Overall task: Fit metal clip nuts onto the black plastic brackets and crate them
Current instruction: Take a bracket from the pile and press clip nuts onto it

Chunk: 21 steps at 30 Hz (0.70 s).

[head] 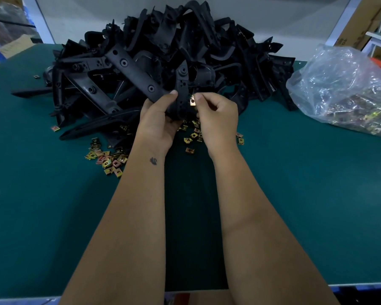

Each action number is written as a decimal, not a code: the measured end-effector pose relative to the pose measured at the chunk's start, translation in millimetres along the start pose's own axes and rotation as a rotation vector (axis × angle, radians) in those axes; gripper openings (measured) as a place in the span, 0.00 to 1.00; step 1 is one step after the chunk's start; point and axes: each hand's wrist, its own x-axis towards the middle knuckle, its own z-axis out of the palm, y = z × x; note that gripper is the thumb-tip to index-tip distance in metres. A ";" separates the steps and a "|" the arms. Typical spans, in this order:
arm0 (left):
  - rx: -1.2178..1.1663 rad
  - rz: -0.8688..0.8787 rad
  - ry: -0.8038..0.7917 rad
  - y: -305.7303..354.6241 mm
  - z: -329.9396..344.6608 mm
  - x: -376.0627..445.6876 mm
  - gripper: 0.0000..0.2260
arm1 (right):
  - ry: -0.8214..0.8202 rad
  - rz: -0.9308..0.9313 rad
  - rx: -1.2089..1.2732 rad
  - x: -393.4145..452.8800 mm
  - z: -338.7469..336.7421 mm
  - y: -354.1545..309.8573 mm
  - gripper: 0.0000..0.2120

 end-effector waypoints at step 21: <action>0.105 0.091 -0.072 -5.8 8.1 -6.5 0.34 | 0.068 0.077 0.151 1.1 -0.7 -3.7 0.04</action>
